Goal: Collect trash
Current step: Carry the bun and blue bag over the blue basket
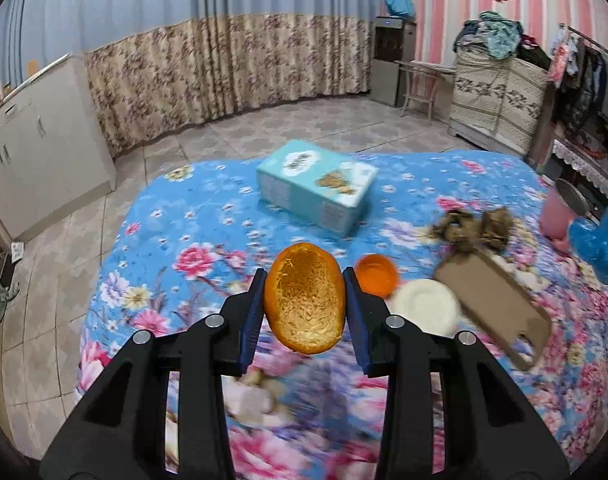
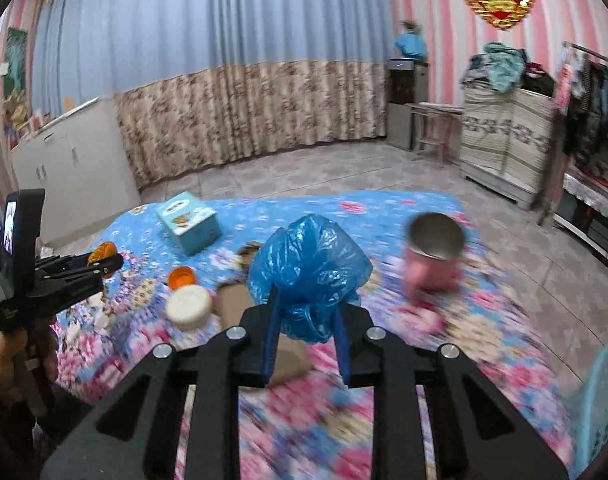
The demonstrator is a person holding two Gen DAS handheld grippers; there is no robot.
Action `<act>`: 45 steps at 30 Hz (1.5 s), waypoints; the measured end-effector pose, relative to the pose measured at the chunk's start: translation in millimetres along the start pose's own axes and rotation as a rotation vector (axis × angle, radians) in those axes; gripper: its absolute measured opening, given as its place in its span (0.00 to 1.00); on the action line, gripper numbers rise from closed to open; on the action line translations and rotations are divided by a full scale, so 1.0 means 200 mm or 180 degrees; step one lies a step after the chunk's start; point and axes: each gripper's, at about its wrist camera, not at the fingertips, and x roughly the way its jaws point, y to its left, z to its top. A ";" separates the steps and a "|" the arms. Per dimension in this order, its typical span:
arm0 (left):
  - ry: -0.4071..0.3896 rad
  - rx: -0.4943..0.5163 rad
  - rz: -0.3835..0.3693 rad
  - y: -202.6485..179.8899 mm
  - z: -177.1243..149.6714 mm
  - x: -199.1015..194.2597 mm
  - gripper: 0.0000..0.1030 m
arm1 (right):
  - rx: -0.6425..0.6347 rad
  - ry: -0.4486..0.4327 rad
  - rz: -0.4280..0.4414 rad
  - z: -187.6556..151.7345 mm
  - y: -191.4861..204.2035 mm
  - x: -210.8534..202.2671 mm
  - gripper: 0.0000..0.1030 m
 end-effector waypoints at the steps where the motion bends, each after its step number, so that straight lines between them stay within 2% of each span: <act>1: -0.0016 0.0006 -0.0041 -0.03 0.00 -0.02 0.36 | 0.0012 -0.0014 -0.0066 -0.02 -0.05 -0.05 0.23; 3: -0.0077 -0.0002 -0.0193 -0.11 -0.01 -0.07 0.36 | 0.0072 -0.0033 -0.0164 -0.05 -0.15 -0.14 0.23; 11: -0.0215 0.0062 -0.0517 -0.41 -0.01 -0.19 0.36 | 0.0348 -0.0140 -0.0618 -0.19 -0.56 -0.45 0.23; 17: -0.0177 0.0183 -0.0774 -0.71 0.00 -0.23 0.36 | 0.0518 -0.0267 -0.0960 -0.25 -0.82 -0.63 0.23; 20: -0.0293 0.0299 -0.0945 -0.90 0.01 -0.31 0.36 | 0.0601 -0.0334 -0.1121 -0.28 -0.94 -0.71 0.23; 25: -0.0322 0.0413 -0.1277 -1.18 0.00 -0.37 0.36 | 0.0689 -0.0383 -0.1335 -0.33 -1.08 -0.81 0.23; 30: -0.0311 0.0670 -0.1443 -1.44 -0.02 -0.39 0.36 | 0.0845 -0.0411 -0.1504 -0.40 -1.23 -0.87 0.23; 35: -0.0340 0.0851 -0.1755 -1.72 -0.03 -0.45 0.36 | 0.0966 -0.0432 -0.1685 -0.46 -1.35 -0.93 0.23; 39: -0.0447 0.1190 -0.1865 -1.95 -0.11 -0.51 0.36 | 0.1036 -0.0447 -0.1796 -0.50 -1.43 -0.97 0.23; 41: -0.0406 0.1291 -0.1970 -2.05 -0.17 -0.53 0.36 | 0.1013 -0.0438 -0.1907 -0.53 -1.46 -0.98 0.23; 45: -0.0293 0.1457 -0.2194 -2.25 -0.28 -0.56 0.36 | 0.1149 -0.0420 -0.1959 -0.59 -1.55 -0.99 0.23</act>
